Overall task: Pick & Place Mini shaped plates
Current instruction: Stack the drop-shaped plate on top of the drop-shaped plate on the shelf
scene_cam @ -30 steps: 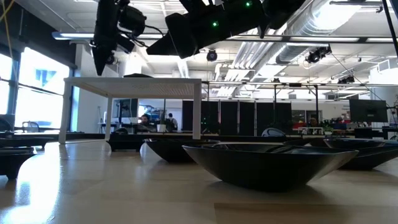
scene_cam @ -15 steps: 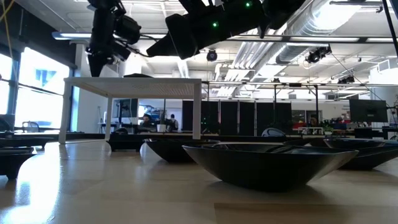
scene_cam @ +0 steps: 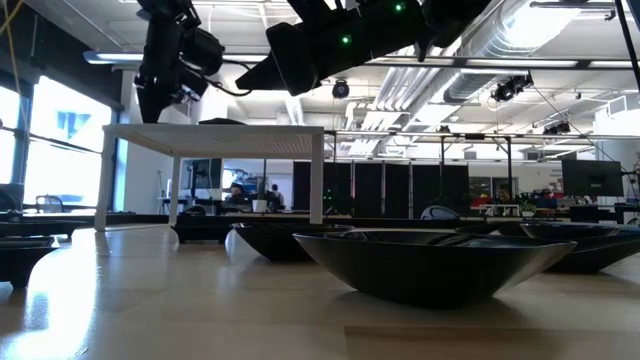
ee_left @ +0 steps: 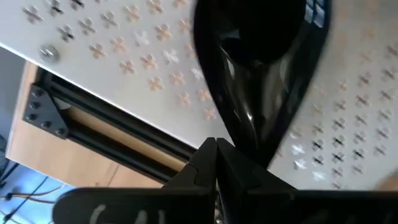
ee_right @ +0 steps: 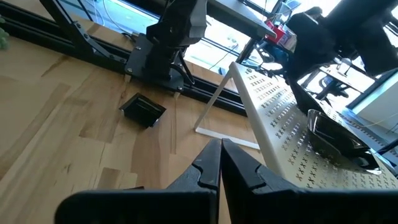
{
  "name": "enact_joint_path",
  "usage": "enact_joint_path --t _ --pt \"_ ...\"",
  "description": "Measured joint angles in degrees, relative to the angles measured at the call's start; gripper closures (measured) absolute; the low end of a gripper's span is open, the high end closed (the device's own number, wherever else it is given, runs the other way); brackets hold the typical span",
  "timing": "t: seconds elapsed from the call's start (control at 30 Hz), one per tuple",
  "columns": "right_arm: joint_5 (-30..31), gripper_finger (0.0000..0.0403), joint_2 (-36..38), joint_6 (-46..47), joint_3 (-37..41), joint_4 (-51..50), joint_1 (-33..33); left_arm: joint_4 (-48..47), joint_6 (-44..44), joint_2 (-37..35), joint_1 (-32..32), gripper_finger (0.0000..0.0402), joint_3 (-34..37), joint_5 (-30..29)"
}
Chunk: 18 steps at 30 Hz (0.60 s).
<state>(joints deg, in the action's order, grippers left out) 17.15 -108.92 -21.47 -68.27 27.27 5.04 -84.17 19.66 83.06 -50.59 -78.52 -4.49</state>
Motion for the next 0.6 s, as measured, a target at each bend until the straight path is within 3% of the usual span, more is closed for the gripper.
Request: enact_joint_path --t 0.6 --pt "0.0 0.0401 0.0 0.0 0.0 0.0 0.0 -1.2 -1.8 -2.7 1.8 0.0401 0.0 7.3"
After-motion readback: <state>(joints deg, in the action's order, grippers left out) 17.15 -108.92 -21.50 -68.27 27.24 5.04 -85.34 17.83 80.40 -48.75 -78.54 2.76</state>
